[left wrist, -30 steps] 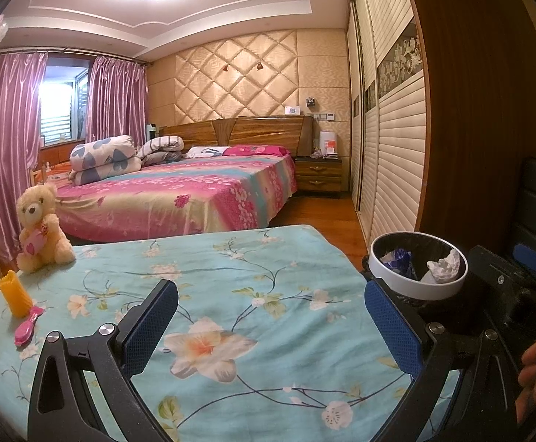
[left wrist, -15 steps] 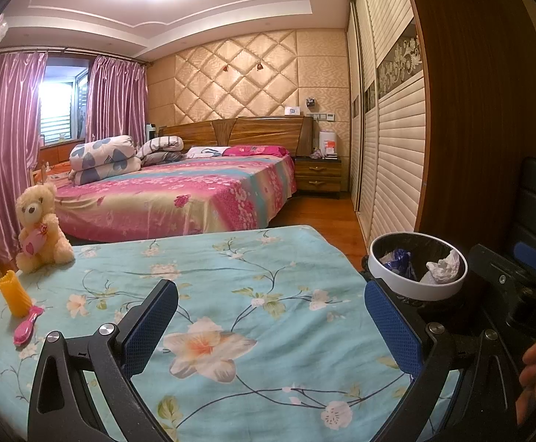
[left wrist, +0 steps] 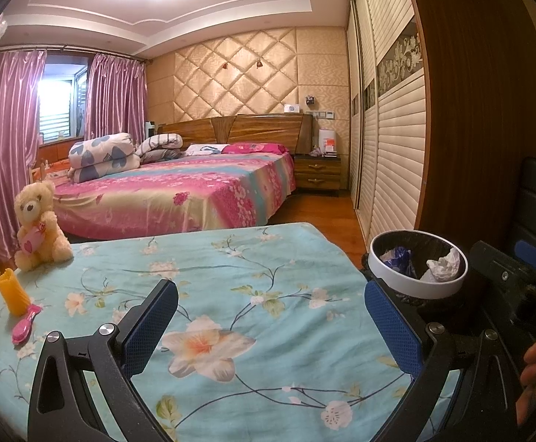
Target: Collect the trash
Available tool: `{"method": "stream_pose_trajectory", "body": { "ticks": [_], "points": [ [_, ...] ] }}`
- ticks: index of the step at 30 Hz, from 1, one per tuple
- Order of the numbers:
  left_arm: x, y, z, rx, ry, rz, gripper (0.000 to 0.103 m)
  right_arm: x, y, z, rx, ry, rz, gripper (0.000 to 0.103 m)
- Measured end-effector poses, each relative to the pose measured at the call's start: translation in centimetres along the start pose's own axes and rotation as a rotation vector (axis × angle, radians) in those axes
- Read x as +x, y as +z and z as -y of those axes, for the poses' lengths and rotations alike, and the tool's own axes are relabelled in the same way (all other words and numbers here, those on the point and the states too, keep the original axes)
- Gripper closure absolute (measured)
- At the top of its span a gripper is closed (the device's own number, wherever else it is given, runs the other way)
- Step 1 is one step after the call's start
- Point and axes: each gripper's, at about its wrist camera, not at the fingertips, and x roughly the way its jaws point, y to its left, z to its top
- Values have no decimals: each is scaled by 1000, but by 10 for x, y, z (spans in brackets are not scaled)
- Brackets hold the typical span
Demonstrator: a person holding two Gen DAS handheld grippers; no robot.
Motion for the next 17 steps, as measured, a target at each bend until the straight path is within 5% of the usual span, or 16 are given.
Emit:
{"method": "stream_pose_trajectory", "body": {
  "ticks": [17],
  "points": [
    [15, -4, -9, -19, -10, -33, 1, 16, -2, -1, 8, 12, -54, 0]
  ]
}}
